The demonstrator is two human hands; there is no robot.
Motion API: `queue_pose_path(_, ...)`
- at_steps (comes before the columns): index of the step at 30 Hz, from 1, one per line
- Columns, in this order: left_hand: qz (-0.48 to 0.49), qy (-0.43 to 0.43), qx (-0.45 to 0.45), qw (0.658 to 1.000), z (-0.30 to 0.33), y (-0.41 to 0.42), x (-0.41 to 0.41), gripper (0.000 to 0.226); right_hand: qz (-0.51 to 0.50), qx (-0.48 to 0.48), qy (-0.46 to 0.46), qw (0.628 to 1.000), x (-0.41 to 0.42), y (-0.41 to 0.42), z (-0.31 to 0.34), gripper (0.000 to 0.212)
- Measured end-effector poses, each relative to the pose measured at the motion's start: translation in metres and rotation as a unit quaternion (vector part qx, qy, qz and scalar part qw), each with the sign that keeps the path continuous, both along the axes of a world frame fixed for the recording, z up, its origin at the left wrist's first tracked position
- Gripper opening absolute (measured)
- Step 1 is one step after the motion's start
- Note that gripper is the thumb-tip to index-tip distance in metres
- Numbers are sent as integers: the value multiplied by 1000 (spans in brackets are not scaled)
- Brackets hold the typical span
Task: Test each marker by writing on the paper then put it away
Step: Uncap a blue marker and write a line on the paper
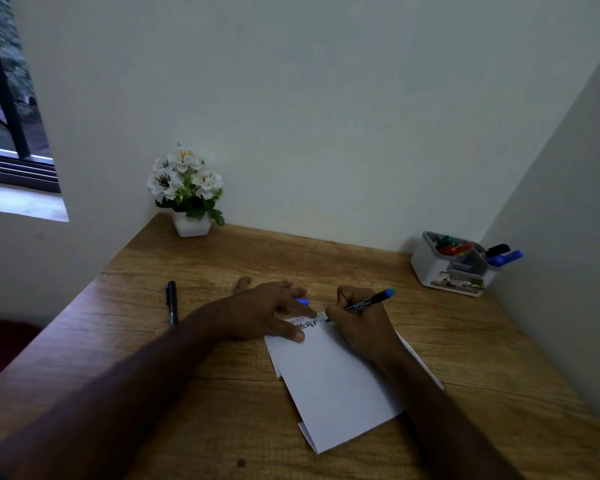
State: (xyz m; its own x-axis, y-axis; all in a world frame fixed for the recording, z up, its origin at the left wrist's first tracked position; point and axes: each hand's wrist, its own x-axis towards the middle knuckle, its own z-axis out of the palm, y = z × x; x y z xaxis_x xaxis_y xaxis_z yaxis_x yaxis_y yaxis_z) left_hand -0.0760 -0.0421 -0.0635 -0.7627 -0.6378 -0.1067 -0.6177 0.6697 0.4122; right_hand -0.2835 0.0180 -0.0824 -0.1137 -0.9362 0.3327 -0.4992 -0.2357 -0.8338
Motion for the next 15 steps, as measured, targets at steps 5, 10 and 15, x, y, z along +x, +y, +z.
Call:
queue_pose_path(5,2,6,4,1000,0,0,0,52,-18,-9,-1,1000,0,0,-2,29)
queue_pose_path(10,3,3,5,1000,0,0,0,53,-27,-4,1,1000,-2,-1,-4,28)
queue_pose_path(15,-1,-2,-4,1000,-1,-1,-1,54,-22,8,1,1000,-2,1,-1,31)
